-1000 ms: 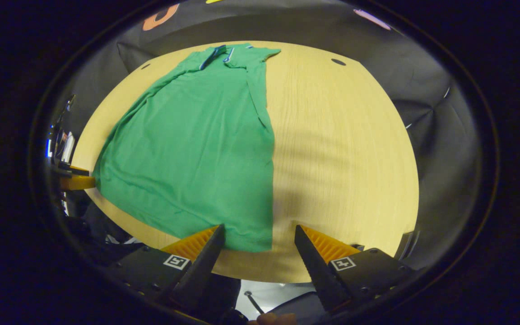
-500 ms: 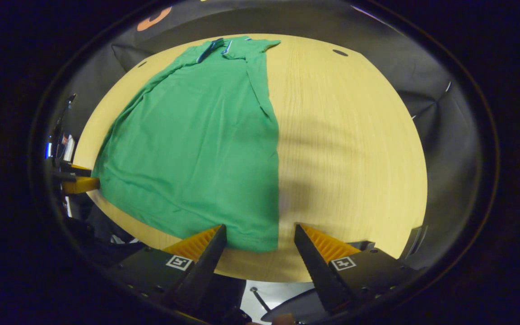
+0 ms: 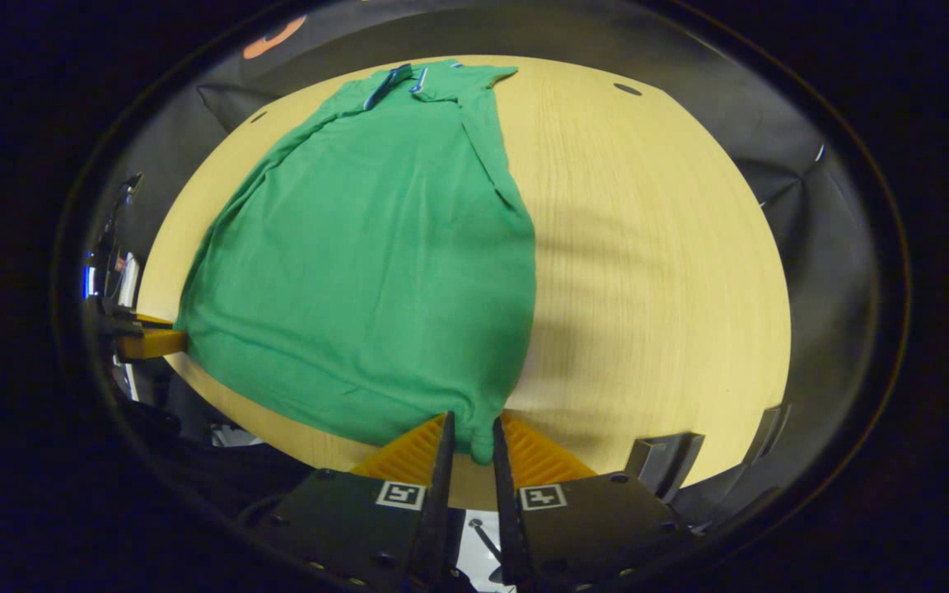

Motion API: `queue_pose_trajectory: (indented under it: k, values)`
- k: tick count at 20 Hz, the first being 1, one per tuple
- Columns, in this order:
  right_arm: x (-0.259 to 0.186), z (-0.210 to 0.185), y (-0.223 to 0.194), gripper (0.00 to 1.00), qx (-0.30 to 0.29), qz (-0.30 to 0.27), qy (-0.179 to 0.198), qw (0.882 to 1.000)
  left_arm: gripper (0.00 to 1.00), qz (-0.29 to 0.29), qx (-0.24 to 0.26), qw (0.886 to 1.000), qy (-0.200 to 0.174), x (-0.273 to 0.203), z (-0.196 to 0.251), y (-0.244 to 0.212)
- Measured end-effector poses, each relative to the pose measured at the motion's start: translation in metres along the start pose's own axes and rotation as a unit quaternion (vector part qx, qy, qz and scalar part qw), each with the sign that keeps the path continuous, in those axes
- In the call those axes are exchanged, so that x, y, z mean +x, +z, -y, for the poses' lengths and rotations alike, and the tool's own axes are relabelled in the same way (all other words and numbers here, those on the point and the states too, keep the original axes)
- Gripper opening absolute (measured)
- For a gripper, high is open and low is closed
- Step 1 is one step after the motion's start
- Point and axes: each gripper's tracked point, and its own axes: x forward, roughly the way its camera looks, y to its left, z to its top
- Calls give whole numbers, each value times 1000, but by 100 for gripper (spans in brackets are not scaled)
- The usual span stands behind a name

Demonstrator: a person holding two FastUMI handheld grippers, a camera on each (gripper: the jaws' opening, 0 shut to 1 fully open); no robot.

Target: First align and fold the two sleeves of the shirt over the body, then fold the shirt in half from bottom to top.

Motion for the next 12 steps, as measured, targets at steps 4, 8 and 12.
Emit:
queue_pose_trajectory:
  k: [4, 8, 12]
  values:
    - [3, -4, 1, 10, 6, -8, 7, 1000, 11, 2, 6, 1000, -16, -1, 9, -4]
    - [-1, -2, 0, 0, 10, -11, 12, 1000, 6, 3, -15, 999, -39, -4, 11, -9]
    - [-11, 2, 1, 0, 17, -8, 17, 1000, 6, 13, -22, 998, -63, -29, 30, -23]
